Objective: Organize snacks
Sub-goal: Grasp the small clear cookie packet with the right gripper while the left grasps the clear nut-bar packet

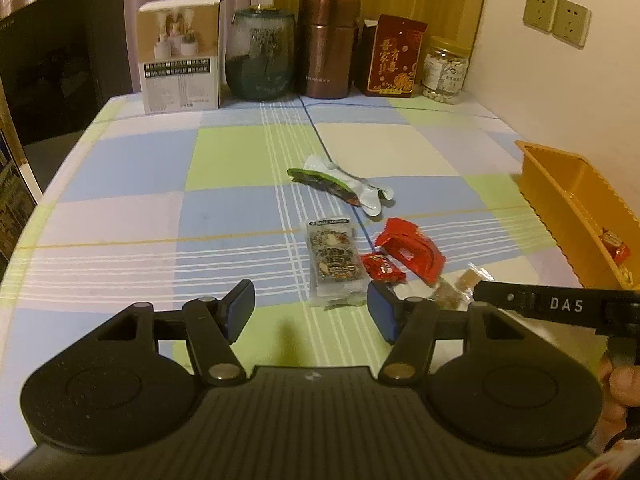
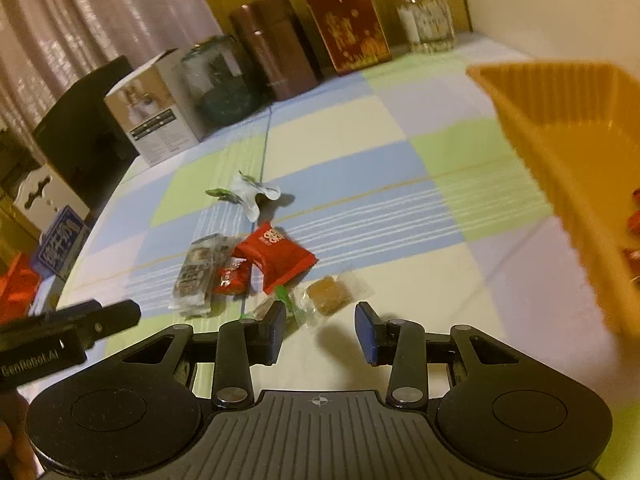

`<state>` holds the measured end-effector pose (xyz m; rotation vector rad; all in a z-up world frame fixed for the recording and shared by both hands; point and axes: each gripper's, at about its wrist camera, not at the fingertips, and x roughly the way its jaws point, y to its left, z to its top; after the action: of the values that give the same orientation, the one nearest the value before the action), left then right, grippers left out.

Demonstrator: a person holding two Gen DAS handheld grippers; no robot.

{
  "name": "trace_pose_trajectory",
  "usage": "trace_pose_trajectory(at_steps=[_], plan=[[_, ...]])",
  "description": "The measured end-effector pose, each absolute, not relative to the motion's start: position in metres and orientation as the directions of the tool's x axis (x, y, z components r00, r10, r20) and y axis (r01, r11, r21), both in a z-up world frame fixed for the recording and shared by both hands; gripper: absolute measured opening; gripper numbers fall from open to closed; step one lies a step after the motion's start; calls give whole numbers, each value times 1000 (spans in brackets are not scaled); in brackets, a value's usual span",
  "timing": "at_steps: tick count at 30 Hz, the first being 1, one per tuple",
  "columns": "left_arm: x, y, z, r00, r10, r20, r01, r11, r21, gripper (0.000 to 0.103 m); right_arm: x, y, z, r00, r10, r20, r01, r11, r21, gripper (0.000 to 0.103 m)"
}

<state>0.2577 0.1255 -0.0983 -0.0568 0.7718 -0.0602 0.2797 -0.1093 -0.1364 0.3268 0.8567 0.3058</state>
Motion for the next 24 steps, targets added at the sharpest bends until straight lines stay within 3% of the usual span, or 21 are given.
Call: trace_pose_trajectory(at_steps=[7, 11, 16, 24], plan=[[275, 132, -110, 704, -93, -704, 18, 993, -113, 65, 298, -99, -145, 640, 368, -674, -111, 913, 392, 40], [281, 130, -114, 696, -93, -712, 23, 994, -108, 66, 303, -86, -146, 659, 326, -678, -144, 939, 312, 40], [287, 129, -119, 684, -98, -723, 24, 993, -112, 66, 297, -73, -151, 679, 252, -689, -196, 967, 161, 22], [299, 123, -126, 695, -129, -707, 30, 988, -151, 65, 295, -84, -150, 684, 241, -688, -147, 970, 194, 21]])
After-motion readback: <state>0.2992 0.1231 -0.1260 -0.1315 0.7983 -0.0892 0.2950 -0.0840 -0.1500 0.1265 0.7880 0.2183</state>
